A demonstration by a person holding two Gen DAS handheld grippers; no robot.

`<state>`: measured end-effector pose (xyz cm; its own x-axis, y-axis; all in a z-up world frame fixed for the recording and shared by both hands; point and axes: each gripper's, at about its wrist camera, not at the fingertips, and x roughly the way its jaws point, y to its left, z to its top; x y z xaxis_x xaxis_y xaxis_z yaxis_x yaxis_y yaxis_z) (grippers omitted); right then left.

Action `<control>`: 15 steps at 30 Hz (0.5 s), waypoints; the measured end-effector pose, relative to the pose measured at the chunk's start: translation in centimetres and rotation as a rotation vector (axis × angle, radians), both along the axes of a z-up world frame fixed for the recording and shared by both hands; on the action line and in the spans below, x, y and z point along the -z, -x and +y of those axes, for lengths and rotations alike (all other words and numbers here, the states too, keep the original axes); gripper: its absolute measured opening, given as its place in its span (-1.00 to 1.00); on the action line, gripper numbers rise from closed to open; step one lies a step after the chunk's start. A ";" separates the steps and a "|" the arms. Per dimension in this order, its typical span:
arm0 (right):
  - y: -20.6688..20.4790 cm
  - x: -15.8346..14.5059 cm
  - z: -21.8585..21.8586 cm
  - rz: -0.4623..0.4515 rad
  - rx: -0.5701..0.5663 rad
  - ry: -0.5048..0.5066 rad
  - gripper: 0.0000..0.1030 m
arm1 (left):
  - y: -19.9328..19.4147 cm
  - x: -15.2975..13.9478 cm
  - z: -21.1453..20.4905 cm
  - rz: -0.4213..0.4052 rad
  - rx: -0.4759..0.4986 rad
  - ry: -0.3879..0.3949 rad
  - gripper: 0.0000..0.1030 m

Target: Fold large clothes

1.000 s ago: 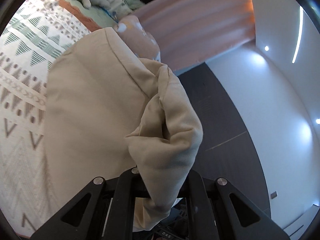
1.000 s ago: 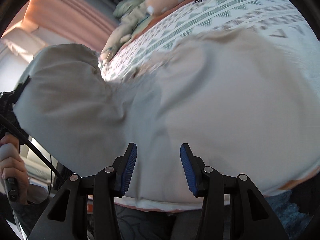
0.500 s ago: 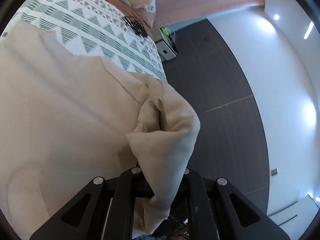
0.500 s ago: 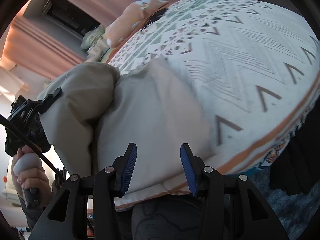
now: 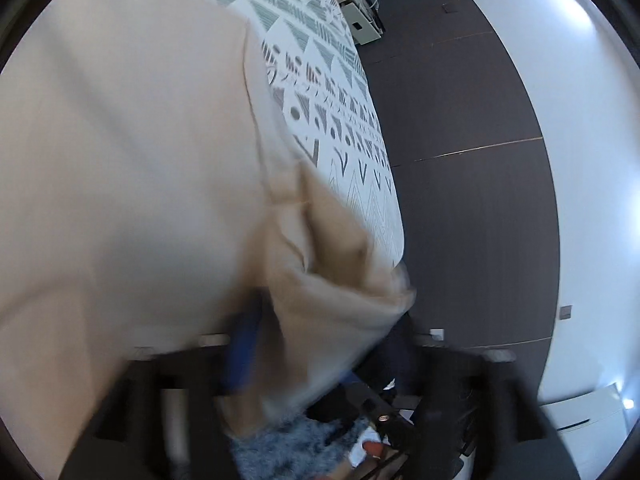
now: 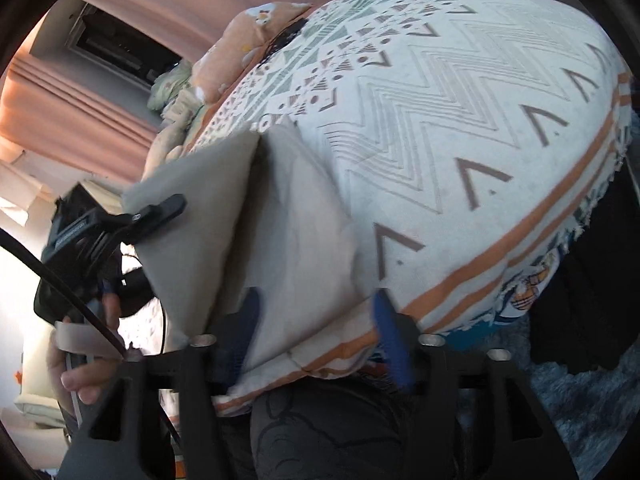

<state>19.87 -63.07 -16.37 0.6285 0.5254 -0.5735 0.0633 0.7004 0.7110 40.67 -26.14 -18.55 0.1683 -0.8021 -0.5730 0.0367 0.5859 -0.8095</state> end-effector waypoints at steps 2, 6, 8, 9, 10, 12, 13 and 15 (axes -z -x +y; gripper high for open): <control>0.4 -0.2 -0.4 -0.008 0.016 -0.002 0.44 | 0.7 -0.2 0.3 -0.014 -0.020 -0.033 0.69; 0.5 -0.4 -0.6 -0.021 0.023 -0.042 0.44 | 2.0 -1.4 2.0 -0.037 -0.041 -0.035 0.69; 0.2 -0.3 -0.1 -0.031 -0.008 -0.063 0.44 | 2.2 -2.0 3.4 -0.069 -0.058 -0.065 0.69; 0.0 -0.3 0.3 -0.039 -0.026 -0.071 0.44 | 2.0 -2.1 4.2 -0.080 -0.067 -0.077 0.69; -0.3 -0.1 0.5 -0.043 -0.035 -0.075 0.44 | 2.3 -2.5 5.3 -0.088 -0.081 -0.089 0.69; -0.8 0.2 1.2 -0.044 -0.050 -0.064 0.44 | 2.8 -3.0 7.2 -0.102 -0.113 -0.116 0.69; -1.2 0.4 1.6 -0.044 -0.060 -0.058 0.44 | 2.8 -3.0 8.2 -0.109 -0.132 -0.132 0.69; -2.0 0.7 2.3 -0.036 -0.073 -0.064 0.44 | 3.6 -3.1 10.4 -0.113 -0.167 -0.167 0.69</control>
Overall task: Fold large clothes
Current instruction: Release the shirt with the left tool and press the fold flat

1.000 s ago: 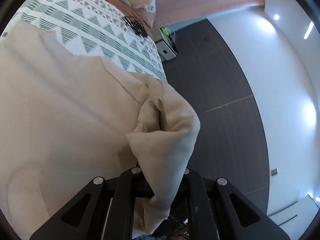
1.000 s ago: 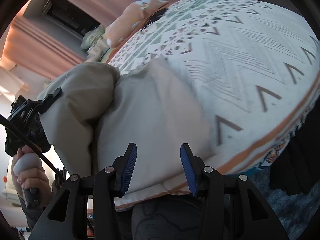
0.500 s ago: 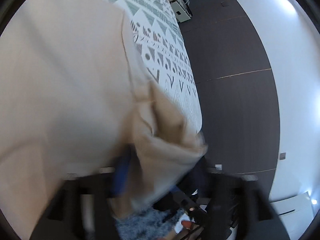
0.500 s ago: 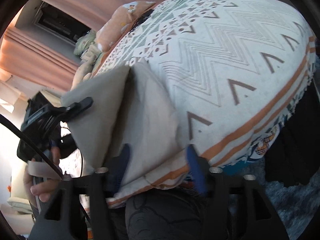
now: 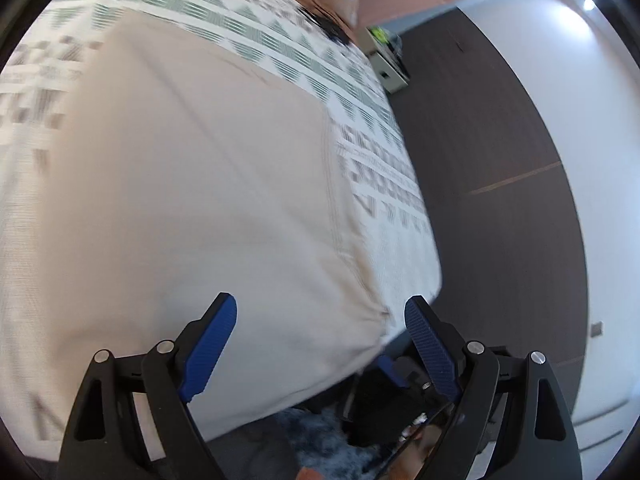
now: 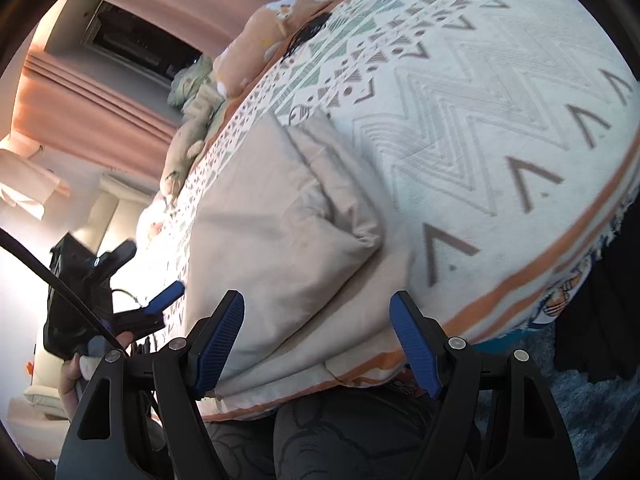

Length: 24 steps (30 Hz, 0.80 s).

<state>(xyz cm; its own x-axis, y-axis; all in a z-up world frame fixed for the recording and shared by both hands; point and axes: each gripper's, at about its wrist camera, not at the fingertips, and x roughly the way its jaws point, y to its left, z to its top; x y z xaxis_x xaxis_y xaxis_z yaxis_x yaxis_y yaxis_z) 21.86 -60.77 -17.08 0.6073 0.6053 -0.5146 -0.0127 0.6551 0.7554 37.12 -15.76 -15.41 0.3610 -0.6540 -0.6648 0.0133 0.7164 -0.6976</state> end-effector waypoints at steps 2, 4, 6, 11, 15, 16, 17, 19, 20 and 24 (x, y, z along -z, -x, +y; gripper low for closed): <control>-0.8 0.0 0.7 0.006 -0.019 0.006 0.44 | 0.7 0.2 1.9 0.002 -0.032 -0.031 0.69; -1.9 0.3 1.2 0.028 -0.018 0.024 0.35 | 1.6 0.4 3.8 0.002 -0.067 -0.061 0.69; -3.0 0.7 1.1 0.060 -0.022 0.015 0.08 | 2.3 0.9 5.5 0.010 -0.101 -0.094 0.69; -4.4 0.2 0.9 0.055 0.005 0.050 -0.60 | 4.1 2.3 8.6 0.023 -0.178 -0.135 0.69; -3.7 0.1 0.4 0.014 0.024 0.015 -0.82 | 5.2 4.3 9.6 0.053 -0.198 -0.121 0.69; -3.3 0.1 0.4 0.003 0.029 0.013 -0.84 | 5.6 4.7 10.0 0.059 -0.198 -0.117 0.69; -2.8 0.2 0.3 -0.004 0.032 0.014 -0.84 | 5.7 5.0 9.9 0.062 -0.199 -0.113 0.69; -1.9 0.4 -0.2 -0.015 0.047 0.016 -0.85 | 5.8 5.4 9.9 0.064 -0.196 -0.104 0.69; -1.4 0.6 -0.4 -0.019 0.055 0.018 -0.85 | 5.9 5.6 9.7 0.064 -0.192 -0.101 0.69; -0.5 1.8 -1.7 0.015 0.075 0.010 -0.85 | 5.5 6.3 9.1 0.068 -0.183 -0.093 0.69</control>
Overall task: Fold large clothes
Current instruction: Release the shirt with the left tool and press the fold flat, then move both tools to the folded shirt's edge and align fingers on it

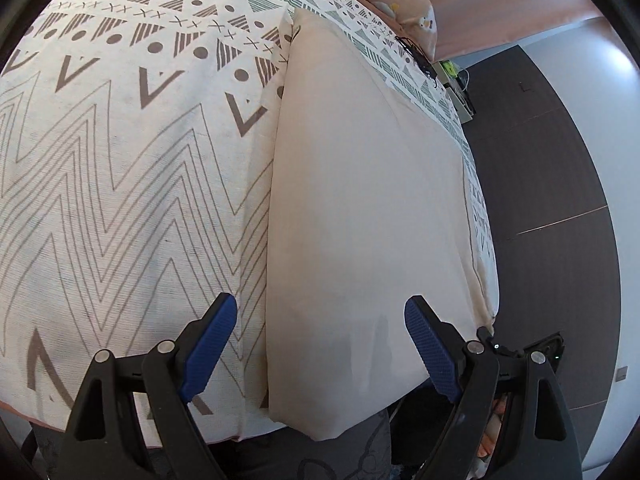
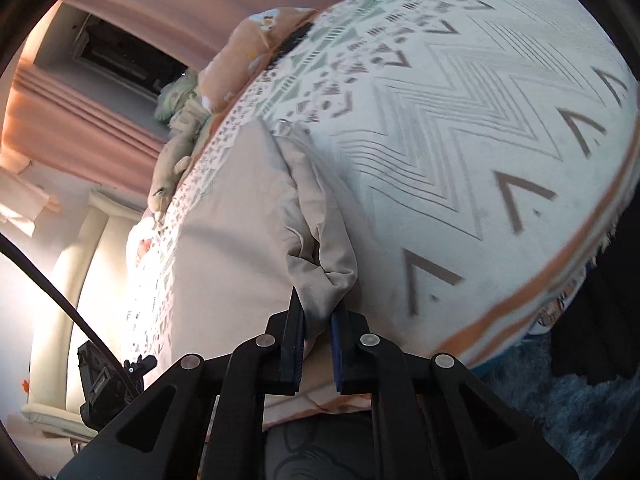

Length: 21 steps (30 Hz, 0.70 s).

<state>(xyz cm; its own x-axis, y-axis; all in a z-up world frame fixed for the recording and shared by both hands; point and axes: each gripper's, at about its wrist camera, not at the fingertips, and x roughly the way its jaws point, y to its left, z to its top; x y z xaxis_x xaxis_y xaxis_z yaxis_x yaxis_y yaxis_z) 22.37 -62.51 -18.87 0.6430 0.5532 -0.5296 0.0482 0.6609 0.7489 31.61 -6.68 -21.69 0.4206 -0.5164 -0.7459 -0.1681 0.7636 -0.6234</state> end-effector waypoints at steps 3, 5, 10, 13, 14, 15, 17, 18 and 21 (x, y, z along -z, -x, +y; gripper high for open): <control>0.5 1.0 -0.9 0.016 0.002 -0.059 -0.84 | -0.4 0.5 -0.4 0.013 -0.006 0.014 0.66; 0.8 0.9 -1.1 0.009 -0.009 -0.069 -0.82 | -0.7 0.5 -0.8 0.012 -0.004 0.005 0.66; 0.9 -0.7 -2.4 0.003 -0.013 0.006 -0.30 | -1.8 0.6 -1.4 -0.008 -0.006 0.017 0.66; 1.1 -2.4 -3.3 -0.042 -0.003 0.080 0.36 | -2.5 0.6 -1.6 -0.018 -0.007 0.014 0.66; 1.0 -2.9 -3.6 -0.050 -0.010 0.092 0.36 | -2.6 0.6 -1.5 -0.018 -0.009 0.015 0.65; 0.6 -3.3 -3.8 -0.052 -0.022 0.098 0.36 | -2.9 0.6 -1.5 -0.016 -0.011 0.014 0.57; 0.0 -3.9 -4.1 -0.059 -0.051 0.097 0.36 | -3.7 0.6 -1.5 -0.010 -0.014 0.004 0.51; -0.6 -4.3 -4.2 -0.064 -0.071 0.104 0.36 | -4.0 0.6 -1.4 -0.010 -0.015 0.005 0.47; -2.5 -5.2 -4.1 -0.078 -0.130 0.126 0.36 | -4.9 0.5 -1.1 -0.012 -0.017 0.000 0.38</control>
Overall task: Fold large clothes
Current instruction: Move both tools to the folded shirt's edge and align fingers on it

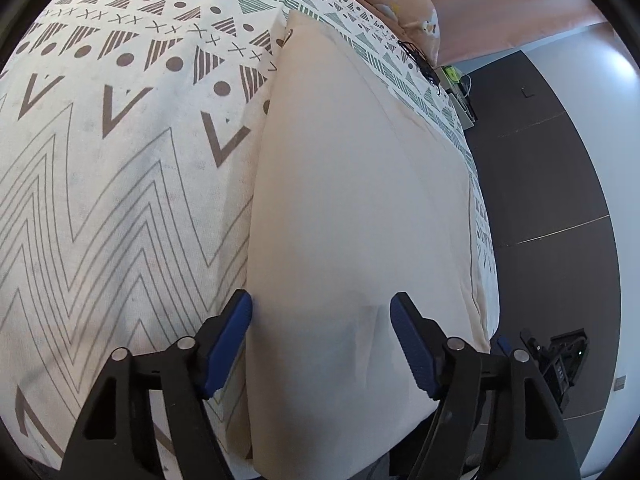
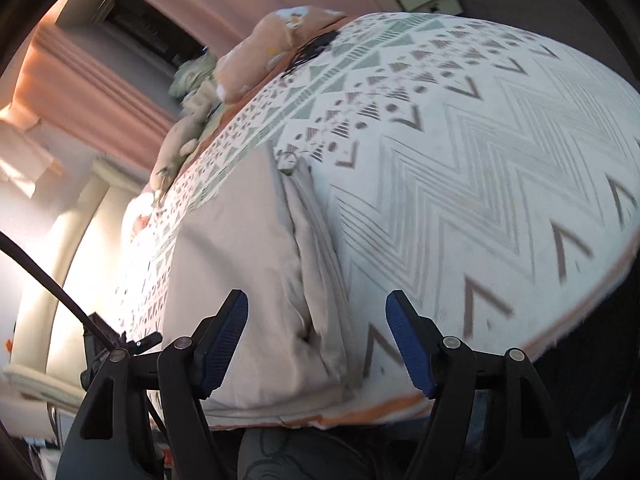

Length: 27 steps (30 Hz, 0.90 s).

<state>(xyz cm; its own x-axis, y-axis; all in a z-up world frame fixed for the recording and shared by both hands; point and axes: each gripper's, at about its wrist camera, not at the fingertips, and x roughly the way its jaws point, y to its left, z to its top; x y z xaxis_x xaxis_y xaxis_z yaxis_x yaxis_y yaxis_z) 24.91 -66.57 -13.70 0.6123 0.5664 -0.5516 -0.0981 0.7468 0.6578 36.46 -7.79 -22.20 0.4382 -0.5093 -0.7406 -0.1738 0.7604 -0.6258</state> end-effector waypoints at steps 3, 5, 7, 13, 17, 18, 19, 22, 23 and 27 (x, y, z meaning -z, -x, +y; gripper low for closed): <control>-3.1 -0.8 0.8 -0.002 -0.045 0.070 0.36 | -0.6 0.1 0.5 0.003 -0.005 -0.008 0.34; -5.6 -1.2 1.5 0.002 -0.075 0.097 0.36 | -1.5 0.1 0.8 0.005 -0.010 -0.015 0.33; -7.8 -1.4 2.4 0.009 -0.105 0.125 0.36 | -2.3 0.3 1.2 0.009 -0.017 -0.021 0.33; -15.2 -1.1 6.5 0.054 -0.198 0.183 0.36 | -4.7 0.7 2.2 0.016 -0.026 -0.030 0.32; -19.9 0.2 9.1 0.098 -0.242 0.205 0.36 | -6.8 1.2 2.6 0.019 -0.031 -0.031 0.32; -21.0 0.6 9.7 0.111 -0.259 0.207 0.36 | -7.1 1.3 2.7 0.020 -0.029 -0.031 0.32; -22.0 1.1 10.2 0.122 -0.279 0.203 0.36 | -7.7 1.3 2.7 0.020 -0.028 -0.034 0.32; -24.4 1.9 11.5 0.143 -0.313 0.217 0.36 | -9.1 1.5 2.9 0.019 -0.027 -0.039 0.32; -25.2 2.2 11.9 0.149 -0.320 0.223 0.36 | -9.6 1.5 2.9 0.018 -0.026 -0.042 0.32; -27.9 3.0 12.7 0.152 -0.310 0.217 0.16 | -11.0 1.3 3.0 0.013 -0.026 -0.065 0.31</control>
<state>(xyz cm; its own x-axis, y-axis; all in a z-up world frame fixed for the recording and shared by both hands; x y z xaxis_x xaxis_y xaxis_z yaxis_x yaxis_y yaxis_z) 52.85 -53.86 -16.73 0.3330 0.5714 -0.7501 -0.2539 0.8204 0.5123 47.46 -4.78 -23.54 0.4408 -0.4488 -0.7774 -0.2021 0.7942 -0.5731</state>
